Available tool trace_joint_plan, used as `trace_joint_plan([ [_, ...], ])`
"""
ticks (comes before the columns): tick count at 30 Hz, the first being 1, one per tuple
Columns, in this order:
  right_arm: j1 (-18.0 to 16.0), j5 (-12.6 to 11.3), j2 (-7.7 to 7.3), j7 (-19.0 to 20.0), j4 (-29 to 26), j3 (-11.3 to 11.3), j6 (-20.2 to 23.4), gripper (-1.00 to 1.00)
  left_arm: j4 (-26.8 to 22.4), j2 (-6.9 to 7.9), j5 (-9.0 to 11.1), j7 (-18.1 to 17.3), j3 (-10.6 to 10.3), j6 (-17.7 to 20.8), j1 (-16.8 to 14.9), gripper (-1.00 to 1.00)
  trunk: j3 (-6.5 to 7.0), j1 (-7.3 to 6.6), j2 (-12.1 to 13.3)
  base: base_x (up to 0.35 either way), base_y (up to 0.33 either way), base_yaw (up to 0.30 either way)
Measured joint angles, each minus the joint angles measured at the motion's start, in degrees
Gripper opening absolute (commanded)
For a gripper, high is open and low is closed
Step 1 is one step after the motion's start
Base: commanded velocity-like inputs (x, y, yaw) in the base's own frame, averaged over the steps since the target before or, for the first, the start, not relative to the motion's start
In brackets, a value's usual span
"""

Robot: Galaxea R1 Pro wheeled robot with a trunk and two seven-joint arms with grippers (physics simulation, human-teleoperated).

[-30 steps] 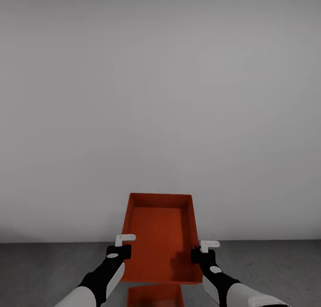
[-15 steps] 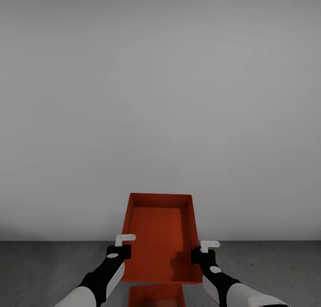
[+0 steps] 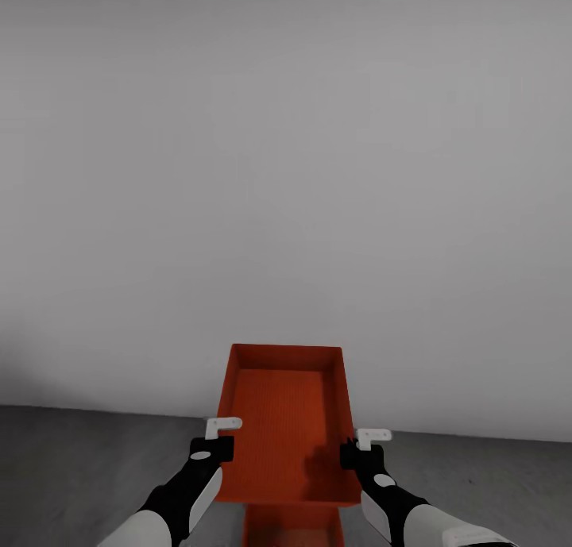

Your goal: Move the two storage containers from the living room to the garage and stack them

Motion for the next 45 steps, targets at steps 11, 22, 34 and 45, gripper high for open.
trace_joint_plan([
  [11, 0.03, -2.20, -0.04, -0.03, 0.09, 1.94, -0.03, -1.00, 0.11, -0.01, 0.00, 0.00, -0.11, -0.01, -0.02, -1.00, -0.93, 0.00, 0.02, 0.000, 0.000, 0.063],
  [22, 0.06, -2.34, -0.05, -0.03, 0.09, 2.09, -0.02, -1.00, 0.13, -0.02, -0.03, -0.01, -0.08, -0.02, 0.00, -1.00, -1.60, -0.01, 0.06, 0.000, 0.000, -0.062],
  [34, 0.07, -2.17, -0.05, -0.03, 0.10, 2.02, 0.15, -1.00, 0.23, -0.03, 0.05, -0.01, -0.01, -0.03, 0.05, -1.00, -2.38, -0.01, 0.08, 0.000, 0.000, -0.021],
  [45, 0.06, -2.37, -0.05, -0.04, 0.10, 2.19, 0.17, -1.00, 0.30, -0.04, 0.03, -0.02, -0.01, -0.03, 0.01, -1.00, -2.83, -0.01, 0.08, 0.000, 0.000, -0.083],
])
